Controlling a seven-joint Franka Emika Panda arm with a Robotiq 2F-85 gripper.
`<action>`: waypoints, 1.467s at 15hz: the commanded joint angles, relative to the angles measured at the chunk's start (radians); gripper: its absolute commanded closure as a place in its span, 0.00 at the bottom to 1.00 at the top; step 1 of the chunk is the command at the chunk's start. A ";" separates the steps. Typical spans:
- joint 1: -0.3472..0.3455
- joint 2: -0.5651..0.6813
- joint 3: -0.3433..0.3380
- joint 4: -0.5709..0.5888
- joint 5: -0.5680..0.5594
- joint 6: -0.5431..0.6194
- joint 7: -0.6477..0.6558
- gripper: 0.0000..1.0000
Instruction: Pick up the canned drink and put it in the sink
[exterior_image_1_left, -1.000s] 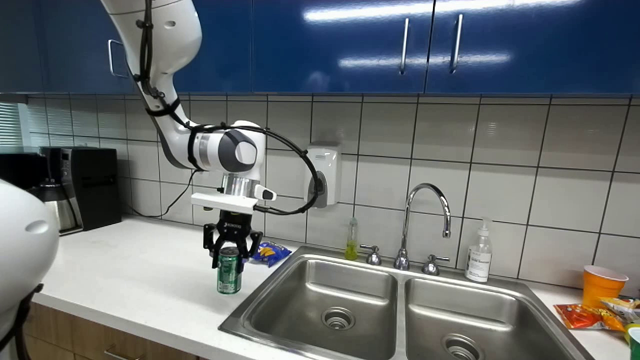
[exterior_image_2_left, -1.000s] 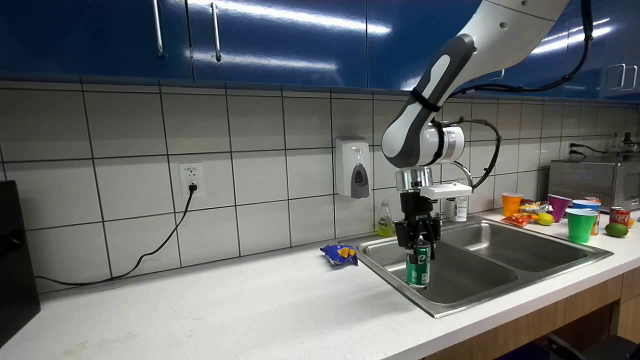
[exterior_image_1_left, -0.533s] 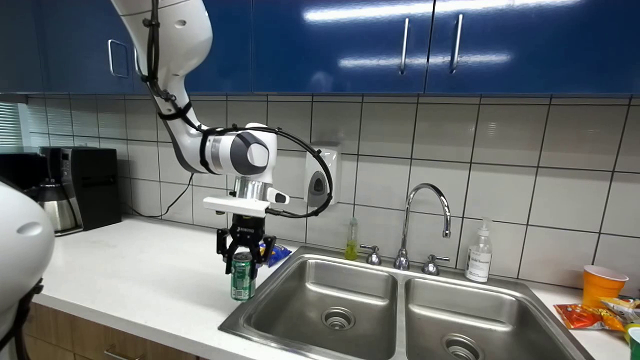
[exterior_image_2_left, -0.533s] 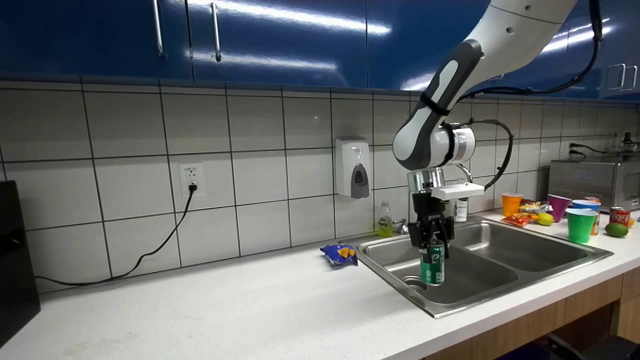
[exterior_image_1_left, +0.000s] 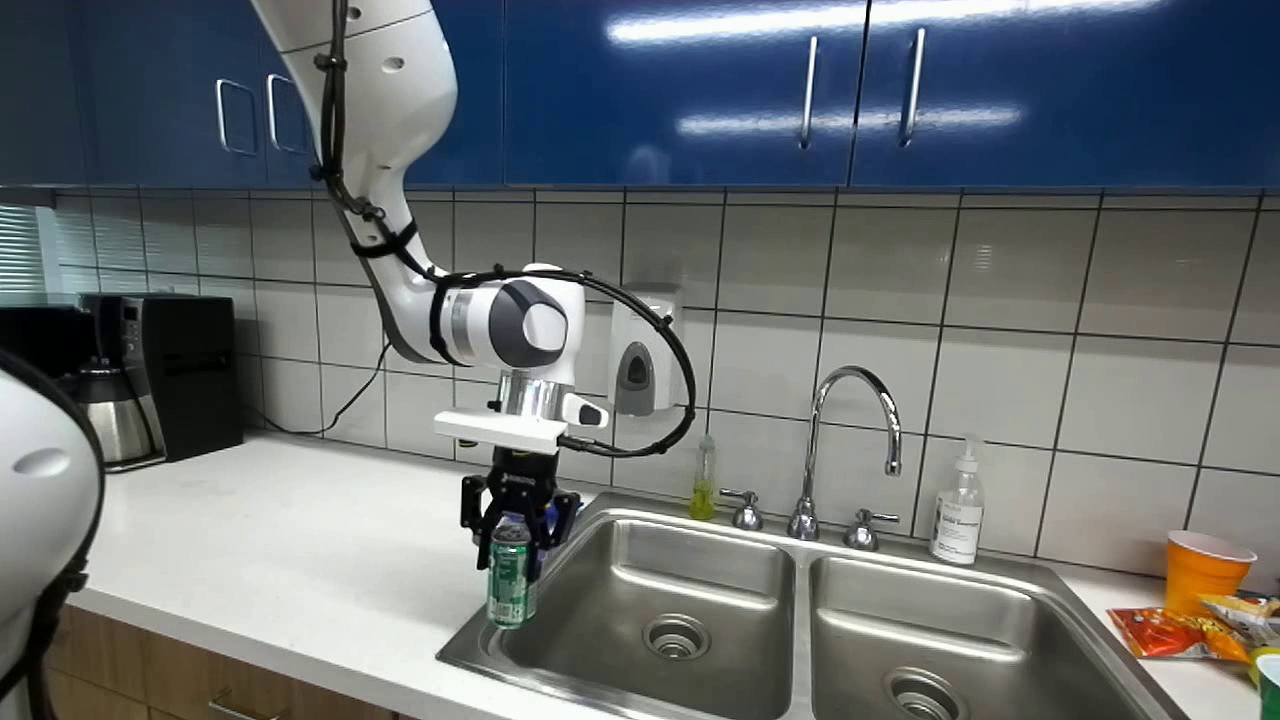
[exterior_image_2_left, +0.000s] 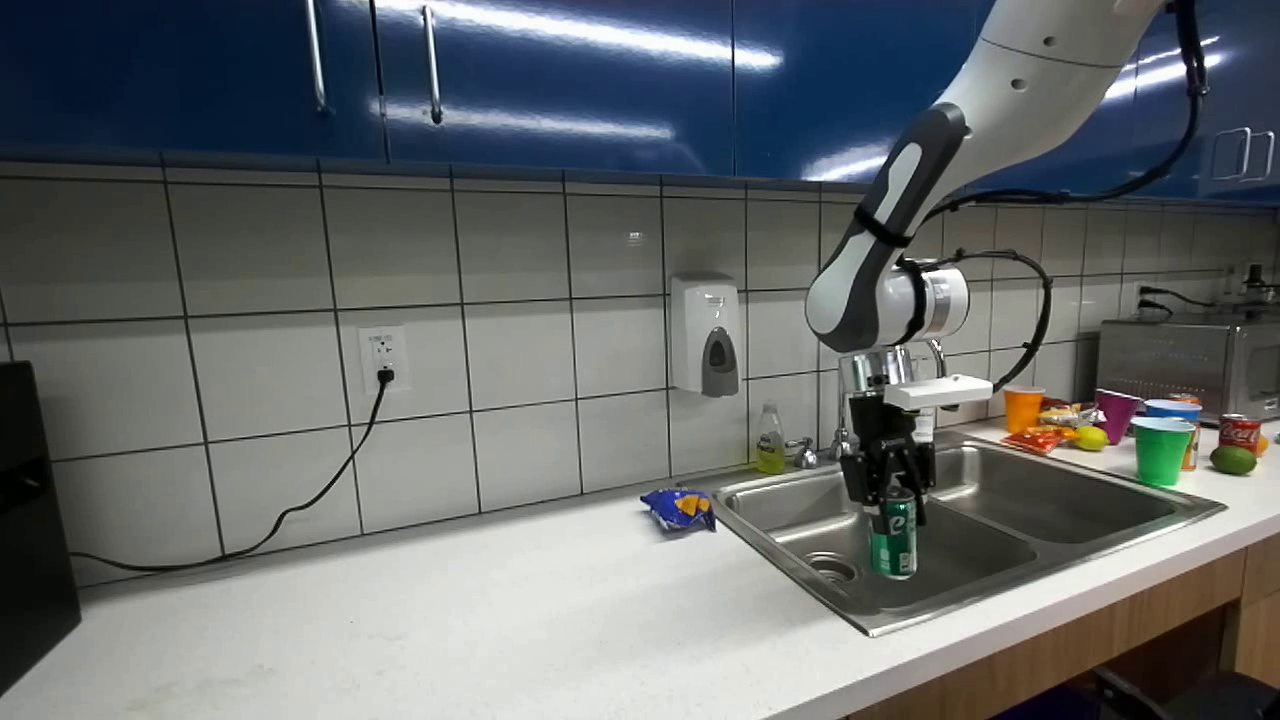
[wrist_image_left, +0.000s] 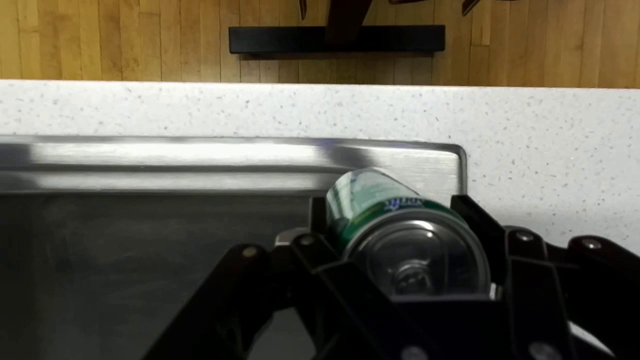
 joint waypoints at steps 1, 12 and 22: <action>-0.030 0.043 -0.009 0.047 -0.039 -0.002 0.031 0.62; -0.079 0.237 -0.038 0.226 -0.040 0.000 0.024 0.62; -0.094 0.401 -0.031 0.395 -0.036 0.010 0.025 0.62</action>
